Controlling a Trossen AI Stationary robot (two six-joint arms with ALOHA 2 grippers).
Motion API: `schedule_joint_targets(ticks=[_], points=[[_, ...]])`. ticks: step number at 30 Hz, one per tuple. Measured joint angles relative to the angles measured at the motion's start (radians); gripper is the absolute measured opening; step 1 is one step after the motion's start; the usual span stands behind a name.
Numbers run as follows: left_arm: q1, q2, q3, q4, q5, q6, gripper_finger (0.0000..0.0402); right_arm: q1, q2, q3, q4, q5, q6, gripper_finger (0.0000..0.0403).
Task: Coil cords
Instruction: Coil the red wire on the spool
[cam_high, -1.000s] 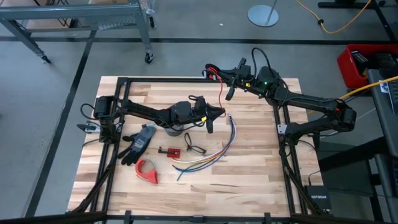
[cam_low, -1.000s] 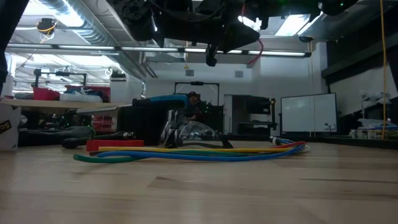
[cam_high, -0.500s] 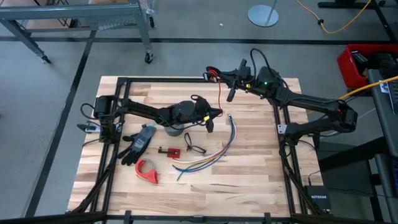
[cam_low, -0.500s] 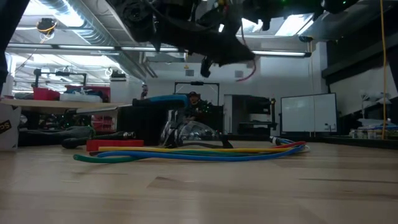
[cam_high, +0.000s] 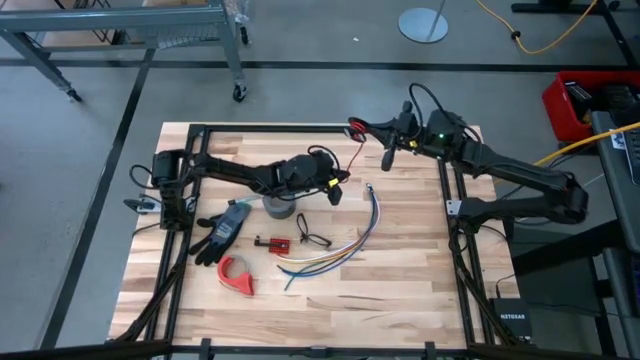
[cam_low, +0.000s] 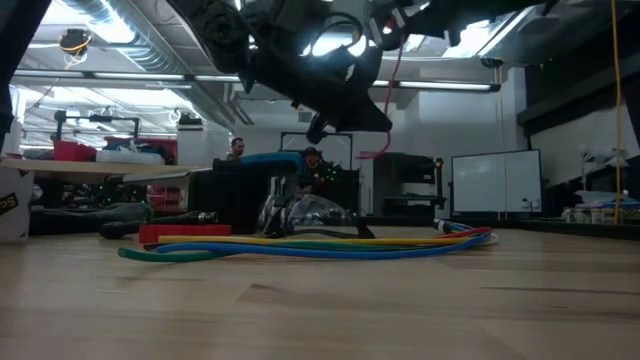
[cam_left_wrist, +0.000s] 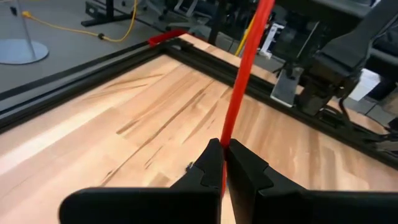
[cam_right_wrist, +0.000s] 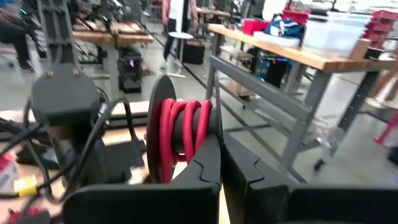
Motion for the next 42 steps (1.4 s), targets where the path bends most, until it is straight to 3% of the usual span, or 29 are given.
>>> schedule_joint_targets(ticks=[6,23,33,42], points=[[0.034,0.000,0.000,-0.020,0.002,0.000,0.0001,0.000,-0.037,0.000,-0.097,0.036,-0.011,0.0001],[0.140,0.000,0.000,-0.096,0.012,-0.004,0.0001,0.000,-0.042,0.000,-0.308,0.001,-0.010,0.0001],[0.199,0.001,-0.002,-0.063,0.157,-0.169,0.0001,0.000,-0.018,0.002,-0.465,-0.011,-0.010,0.0001],[0.216,0.002,-0.002,0.057,0.294,-0.280,0.0001,0.000,0.095,0.002,-0.503,-0.011,-0.010,0.0001]])
